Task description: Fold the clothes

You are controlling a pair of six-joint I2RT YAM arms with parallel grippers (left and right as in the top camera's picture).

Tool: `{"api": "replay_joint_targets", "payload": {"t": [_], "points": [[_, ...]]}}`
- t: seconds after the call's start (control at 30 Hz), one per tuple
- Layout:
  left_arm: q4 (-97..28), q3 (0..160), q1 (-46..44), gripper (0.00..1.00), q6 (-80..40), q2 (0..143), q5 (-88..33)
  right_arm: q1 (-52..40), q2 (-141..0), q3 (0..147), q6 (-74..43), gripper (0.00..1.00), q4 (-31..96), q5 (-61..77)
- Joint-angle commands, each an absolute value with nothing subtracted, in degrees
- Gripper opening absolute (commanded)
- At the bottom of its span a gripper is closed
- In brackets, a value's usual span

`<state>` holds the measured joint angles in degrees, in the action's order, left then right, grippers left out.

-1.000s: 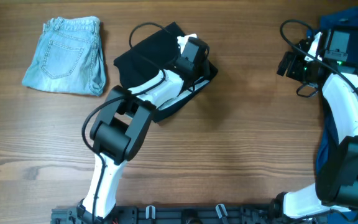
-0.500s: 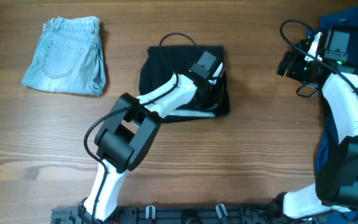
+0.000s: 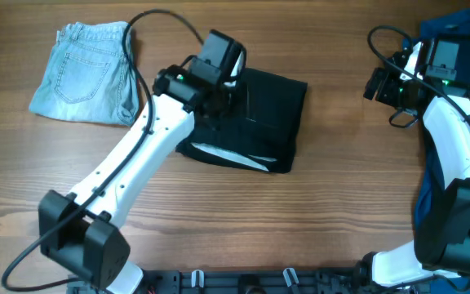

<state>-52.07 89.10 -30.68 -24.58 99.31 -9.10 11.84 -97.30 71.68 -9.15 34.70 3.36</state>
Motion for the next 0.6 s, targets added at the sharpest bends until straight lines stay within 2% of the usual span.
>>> {"api": "replay_joint_targets", "payload": {"t": [0.0,0.27,0.57], "points": [[-56.8,84.2,-31.1,0.04,-33.1,102.5,-6.9,12.0,-98.0,71.6,-9.1,1.00,34.7,3.4],[-58.3,70.5,-31.0,0.05,-39.5,102.8,-6.9,12.0,-98.1,71.6,-9.1,0.99,34.7,3.4],[-42.9,60.6,-30.9,0.05,-41.3,106.1,-6.0,12.0,-98.0,71.6,-9.1,1.00,34.7,3.4]]}}
